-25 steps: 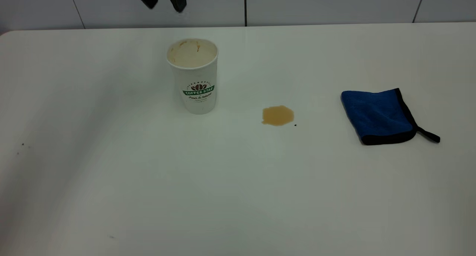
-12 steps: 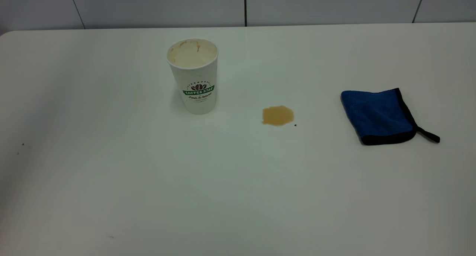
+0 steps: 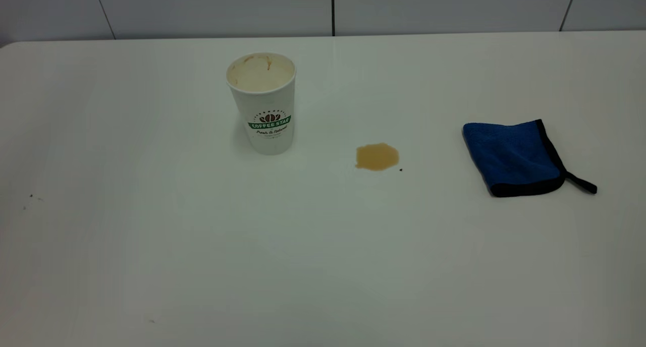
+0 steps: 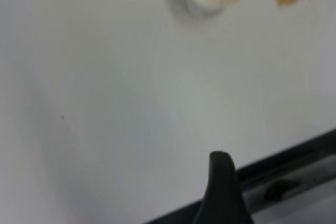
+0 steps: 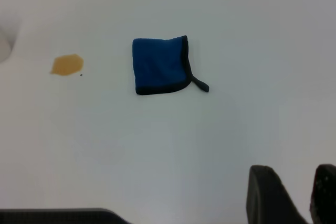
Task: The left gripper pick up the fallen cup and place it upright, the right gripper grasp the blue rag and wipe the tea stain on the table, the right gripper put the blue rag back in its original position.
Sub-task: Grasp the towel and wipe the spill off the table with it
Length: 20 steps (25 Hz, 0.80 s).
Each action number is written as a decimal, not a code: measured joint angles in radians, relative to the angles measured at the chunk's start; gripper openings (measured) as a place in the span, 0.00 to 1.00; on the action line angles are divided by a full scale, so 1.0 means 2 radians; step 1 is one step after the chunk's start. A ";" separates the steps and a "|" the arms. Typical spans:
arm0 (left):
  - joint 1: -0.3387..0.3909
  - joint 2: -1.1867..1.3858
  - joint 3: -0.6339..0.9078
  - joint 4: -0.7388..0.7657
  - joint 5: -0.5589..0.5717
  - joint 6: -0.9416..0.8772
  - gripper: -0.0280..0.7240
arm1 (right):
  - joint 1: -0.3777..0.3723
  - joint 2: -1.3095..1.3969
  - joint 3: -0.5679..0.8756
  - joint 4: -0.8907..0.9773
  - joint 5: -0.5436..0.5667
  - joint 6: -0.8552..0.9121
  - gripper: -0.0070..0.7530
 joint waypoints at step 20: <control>0.000 -0.411 0.421 0.001 -0.031 0.002 0.81 | 0.000 0.000 0.000 0.000 0.000 0.000 0.33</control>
